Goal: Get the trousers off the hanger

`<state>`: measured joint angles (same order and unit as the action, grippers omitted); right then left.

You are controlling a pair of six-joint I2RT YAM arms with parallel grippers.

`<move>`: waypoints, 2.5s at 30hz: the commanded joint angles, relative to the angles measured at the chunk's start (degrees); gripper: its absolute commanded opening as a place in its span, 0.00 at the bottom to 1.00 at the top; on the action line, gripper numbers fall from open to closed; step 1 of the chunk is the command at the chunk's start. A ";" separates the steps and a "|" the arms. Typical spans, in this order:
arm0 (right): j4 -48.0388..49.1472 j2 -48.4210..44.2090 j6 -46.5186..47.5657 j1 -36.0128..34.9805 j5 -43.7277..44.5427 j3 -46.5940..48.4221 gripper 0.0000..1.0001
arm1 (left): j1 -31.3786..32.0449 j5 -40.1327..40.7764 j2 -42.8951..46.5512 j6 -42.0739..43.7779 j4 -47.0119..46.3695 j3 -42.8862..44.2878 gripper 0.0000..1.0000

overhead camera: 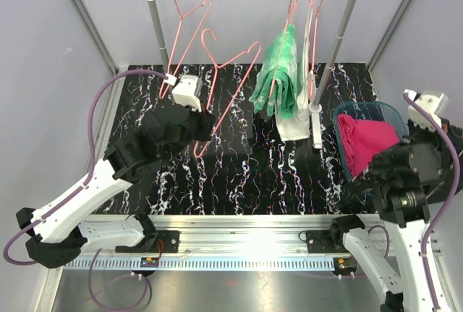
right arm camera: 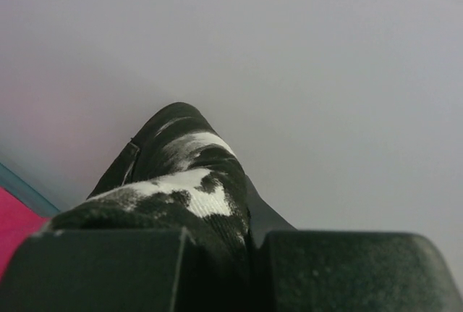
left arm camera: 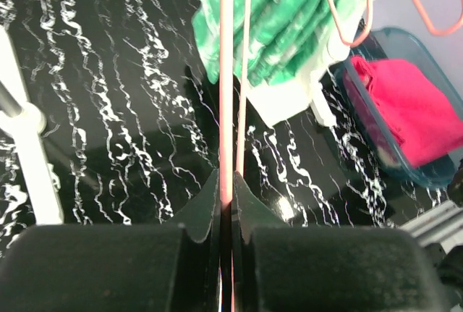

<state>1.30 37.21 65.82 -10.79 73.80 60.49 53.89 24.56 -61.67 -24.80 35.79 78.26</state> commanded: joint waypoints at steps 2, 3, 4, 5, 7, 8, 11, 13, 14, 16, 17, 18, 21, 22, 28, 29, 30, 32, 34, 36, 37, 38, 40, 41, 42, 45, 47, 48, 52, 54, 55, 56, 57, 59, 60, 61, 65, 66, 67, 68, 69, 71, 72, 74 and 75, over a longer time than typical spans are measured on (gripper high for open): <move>2.21 -4.69 3.17 0.24 0.90 -8.00 0.00 | -0.10 -4.86 1.02 1.95 -7.75 -4.06 0.00; 2.48 -4.95 3.26 0.33 0.99 -9.32 0.00 | -0.10 -5.22 1.29 1.95 -8.88 -4.78 0.00; 2.57 -4.52 2.74 0.33 0.65 -11.42 0.00 | -0.19 -6.00 1.46 1.86 -9.24 -5.65 0.00; 3.00 -3.91 2.21 0.33 0.38 -12.23 0.00 | -0.10 -6.19 1.46 1.86 -9.51 -6.53 0.00; 2.92 -0.32 -0.07 0.33 0.12 -12.85 0.00 | -0.19 -6.89 1.81 1.59 -9.86 -7.24 0.00; 3.61 1.18 -1.12 1.11 -0.67 -12.68 0.00 | -0.19 -7.06 1.90 1.51 -9.86 -7.59 0.00; 4.24 9.00 -5.34 4.36 -2.87 -10.93 0.00 | -0.19 -7.33 2.96 1.51 -9.78 -8.30 0.00; 4.68 15.31 -8.16 5.33 -3.48 -8.39 0.00 | -0.19 -7.33 4.09 1.42 -9.86 -8.82 0.00; 2.33 19.00 -11.91 7.16 -4.53 -6.46 0.00 | -0.19 -7.50 4.80 1.42 -9.78 -9.09 0.00; 0.65 22.87 -17.19 8.76 -6.46 -4.70 0.00 | -0.19 -7.59 5.07 1.24 -9.25 -9.09 0.00; -0.41 24.65 -19.13 9.29 -6.74 -4.07 0.00 | -0.19 -7.68 5.59 1.16 -9.16 -9.09 0.00; 0.10 26.66 -21.50 10.25 -7.44 -3.63 0.00 | -0.19 -7.77 5.86 1.07 -8.64 -9.18 0.00; -0.77 34.49 -26.68 10.35 -9.90 -0.64 0.00 | -0.19 -7.86 7.09 1.07 -8.11 -9.44 0.00; -3.30 37.90 -28.10 10.35 -11.90 0.84 0.00 | -0.27 -7.42 7.35 0.98 -7.84 -9.35 0.00; -1.83 48.64 -31.72 10.35 -20.87 0.77 0.00 | -0.28 -5.40 8.93 1.86 -6.26 -8.83 0.00; -1.91 50.22 -33.20 10.26 -22.11 1.03 0.00 | -0.36 -5.40 8.93 1.94 -5.91 -8.39 0.00; -3.13 53.46 -33.91 10.26 -24.82 2.08 0.00 | -0.36 -5.40 8.59 1.95 -5.39 -8.12 0.00; -7.35 57.08 -34.27 10.26 -26.77 3.66 0.00 | -0.36 -5.57 8.50 1.95 -5.29 -8.12 0.00; -10.42 60.95 -35.67 10.35 -30.36 5.34 0.00 | -0.45 -5.75 8.41 1.86 -5.29 -8.30 0.00; -10.70 63.32 -35.15 10.35 -32.39 5.34 0.00 | -0.45 -5.75 8.50 1.86 -5.12 -8.47 0.00; -11.66 63.94 -35.15 10.26 -35.01 5.17 0.00 | -0.54 -5.75 8.50 1.86 -5.12 -8.56 0.00; -12.02 64.39 -35.50 10.35 -36.17 5.08 0.00 | -0.54 -5.75 8.58 1.86 -4.94 -8.65 0.00; -14.99 64.65 -37.77 12.09 -43.16 4.99 0.00 | -0.54 -5.92 8.76 1.86 -5.03 -9.00 0.00; -16.14 64.48 -40.66 12.63 -46.00 5.08 0.00 | -0.54 -6.01 8.76 1.86 -4.94 -9.00 0.00; -16.76 63.61 -41.99 13.50 -48.20 5.43 0.00 | -0.54 -6.19 8.93 1.86 -4.85 -8.91 0.00; -24.57 63.51 -51.64 16.92 -59.01 11.45 0.04 | -0.54 -6.36 8.76 1.95 -4.59 -8.74 0.00; -32.04 63.86 -59.45 19.21 -68.06 15.43 0.15 | -0.54 -6.80 8.58 1.95 -4.59 -8.30 0.00; -33.28 63.17 -61.41 20.35 -69.65 17.28 0.43 | -0.54 -7.15 8.32 1.95 -4.59 -8.21 0.00; -33.03 57.72 -67.38 20.98 -71.34 16.07 0.63 | -0.45 -7.77 7.62 2.03 -4.15 -7.24 0.00; -33.55 54.74 -69.94 21.33 -70.21 16.32 0.71 | -0.54 -7.86 7.79 2.03 -3.71 -6.98 0.00; -35.38 53.94 -70.48 21.33 -68.28 16.85 0.97 | -0.54 -7.94 7.88 2.03 -3.71 -6.98 0.00; -36.62 53.32 -71.79 21.51 -67.83 17.55 0.99 | -0.54 -7.94 7.97 2.03 -3.54 -6.89 0.00; -38.37 51.58 -72.76 21.51 -67.48 18.95 0.99 | -0.45 -7.94 7.97 2.03 -3.45 -6.72 0.00; -42.77 49.46 -76.52 21.60 -66.77 19.32 0.99 | -0.54 -7.94 7.71 1.86 -2.92 -6.37 0.00; -43.74 47.10 -77.59 21.60 -67.03 17.92 0.99 | -0.54 -8.12 7.62 1.77 -2.66 -5.58 0.00; -45.67 46.03 -78.90 21.60 -66.86 17.04 1.00 | -0.54 -8.29 7.18 1.77 -2.48 -5.31 0.00; -46.65 40.32 -80.94 21.60 -68.08 8.44 1.00 | -0.54 -9.09 6.91 1.68 -1.69 -4.17 0.00; -46.22 38.83 -80.50 21.60 -69.22 4.76 0.99 | -0.54 -9.35 6.91 1.59 -1.52 -3.99 0.00; -45.86 38.55 -79.80 21.60 -69.93 3.25 0.99 | -0.54 -9.61 6.83 1.59 -1.43 -3.56 0.00; -45.77 38.64 -77.88 21.60 -70.80 2.10 0.99 | -0.54 -9.79 6.91 1.51 -1.34 -3.38 0.00; -46.30 39.77 -76.73 21.60 -71.77 1.39 1.00 | -0.54 -9.96 7.09 1.51 -1.34 -3.38 0.00; -48.58 41.18 -74.71 21.60 -71.43 1.74 0.97 | -0.54 -10.49 7.26 1.51 -1.07 -3.29 0.00; -48.76 42.14 -74.26 21.60 -71.17 2.09 0.95 | -0.54 -10.49 7.53 1.51 -1.07 -3.29 0.00; -49.29 43.47 -73.39 21.60 -71.95 2.70 0.88 | -0.54 -10.67 7.70 1.51 -0.64 -3.20 0.00; -49.64 45.56 -73.12 21.60 -72.13 3.75 0.83 | -0.54 -10.67 7.88 1.51 -0.46 -3.11 0.00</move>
<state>-46.22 80.62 -9.13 10.83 3.77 62.15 53.58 15.49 -54.85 -23.77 36.69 72.40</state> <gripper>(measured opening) 0.870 0.028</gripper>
